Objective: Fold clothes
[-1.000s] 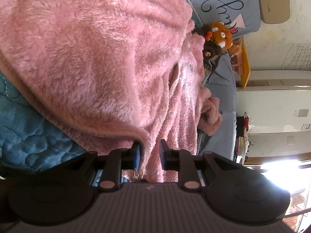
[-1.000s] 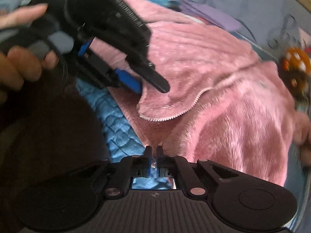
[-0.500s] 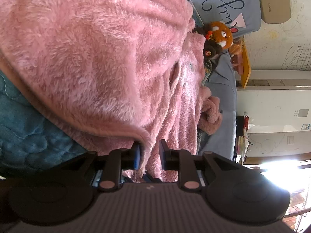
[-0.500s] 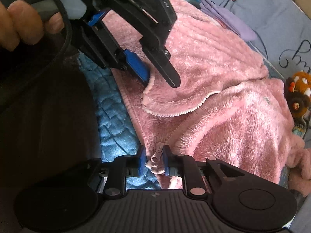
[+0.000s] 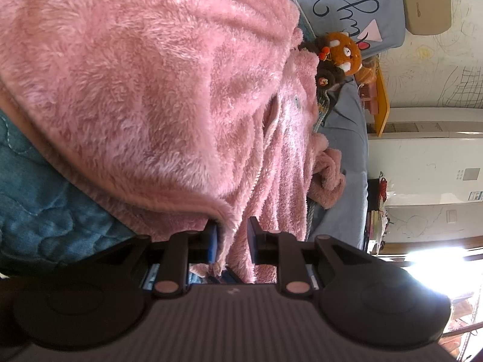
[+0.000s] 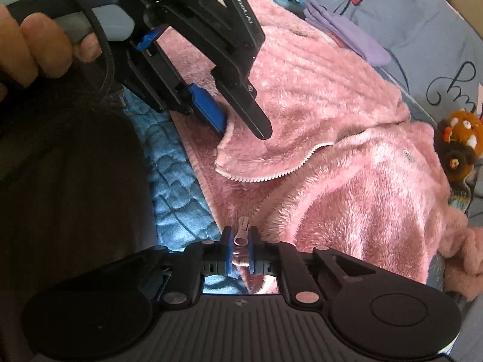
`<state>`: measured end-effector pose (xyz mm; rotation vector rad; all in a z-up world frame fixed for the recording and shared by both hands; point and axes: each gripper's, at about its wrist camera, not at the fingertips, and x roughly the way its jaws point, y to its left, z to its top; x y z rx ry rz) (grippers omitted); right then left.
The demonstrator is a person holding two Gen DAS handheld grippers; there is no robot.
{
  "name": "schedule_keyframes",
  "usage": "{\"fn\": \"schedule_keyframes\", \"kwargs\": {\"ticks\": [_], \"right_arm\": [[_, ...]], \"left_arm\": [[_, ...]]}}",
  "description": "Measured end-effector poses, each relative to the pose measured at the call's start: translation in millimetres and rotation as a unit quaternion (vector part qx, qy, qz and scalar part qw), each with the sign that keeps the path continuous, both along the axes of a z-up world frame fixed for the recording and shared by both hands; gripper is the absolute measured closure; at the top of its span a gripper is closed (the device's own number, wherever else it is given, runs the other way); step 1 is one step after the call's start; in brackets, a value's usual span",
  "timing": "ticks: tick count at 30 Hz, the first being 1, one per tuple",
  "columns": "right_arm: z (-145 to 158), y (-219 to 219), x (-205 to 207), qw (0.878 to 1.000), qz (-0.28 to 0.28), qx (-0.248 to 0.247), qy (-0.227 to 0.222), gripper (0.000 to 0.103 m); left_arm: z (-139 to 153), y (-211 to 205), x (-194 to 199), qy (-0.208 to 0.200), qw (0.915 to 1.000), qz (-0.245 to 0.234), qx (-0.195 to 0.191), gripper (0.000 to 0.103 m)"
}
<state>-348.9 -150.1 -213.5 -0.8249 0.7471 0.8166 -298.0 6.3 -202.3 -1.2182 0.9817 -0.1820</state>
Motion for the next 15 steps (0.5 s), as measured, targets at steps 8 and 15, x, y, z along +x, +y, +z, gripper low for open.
{"fn": "schedule_keyframes", "kwargs": {"ticks": [8,15], "right_arm": [[-3,5,-9,0.997,0.059,-0.049,-0.028,0.093],[12,1,-10,0.997,0.057,-0.04,-0.019,0.093]], "left_arm": [[0,-1,0,0.0,1.0,-0.001,0.001,0.082],[1,-1,-1,0.001,1.0,0.0,0.001,0.082]]}}
